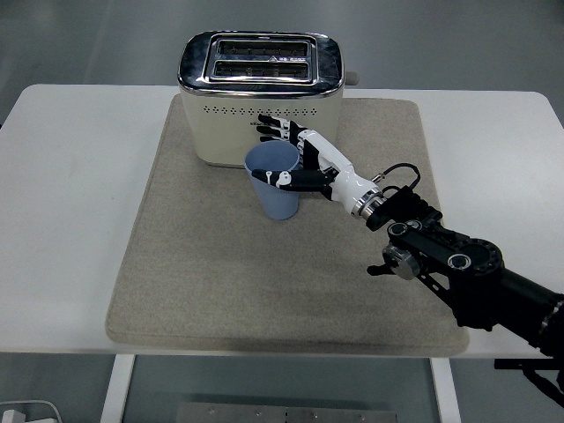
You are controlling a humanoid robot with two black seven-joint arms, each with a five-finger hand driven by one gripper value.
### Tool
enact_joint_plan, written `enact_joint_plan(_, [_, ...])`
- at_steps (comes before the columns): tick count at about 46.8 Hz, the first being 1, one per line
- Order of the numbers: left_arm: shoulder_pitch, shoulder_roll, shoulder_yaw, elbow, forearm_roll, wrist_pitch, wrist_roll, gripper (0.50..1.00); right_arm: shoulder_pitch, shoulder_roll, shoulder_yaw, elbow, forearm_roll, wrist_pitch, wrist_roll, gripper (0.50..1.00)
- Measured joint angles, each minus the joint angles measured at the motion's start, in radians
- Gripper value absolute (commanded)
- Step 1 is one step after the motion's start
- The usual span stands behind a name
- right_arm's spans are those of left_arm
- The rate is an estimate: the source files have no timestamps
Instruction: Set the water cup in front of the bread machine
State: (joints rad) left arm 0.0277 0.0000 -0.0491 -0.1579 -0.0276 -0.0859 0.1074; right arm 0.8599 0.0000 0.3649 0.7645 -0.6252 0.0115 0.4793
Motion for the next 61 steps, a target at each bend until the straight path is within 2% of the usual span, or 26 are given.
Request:
enact_joint_plan(27, [0.0, 0.0, 0.0, 0.0, 0.0, 0.0, 0.0, 1.0, -0.002, -0.001, 0.003, 0.032, 0.021, 0.008, -0.004, 0.924])
enact_joint_plan(61, [0.0, 0.0, 0.0, 0.001, 0.0, 0.0, 0.0, 1.0, -0.002, -0.073, 0.012, 0.061, 0.025, 0.025, -0.004, 0.924])
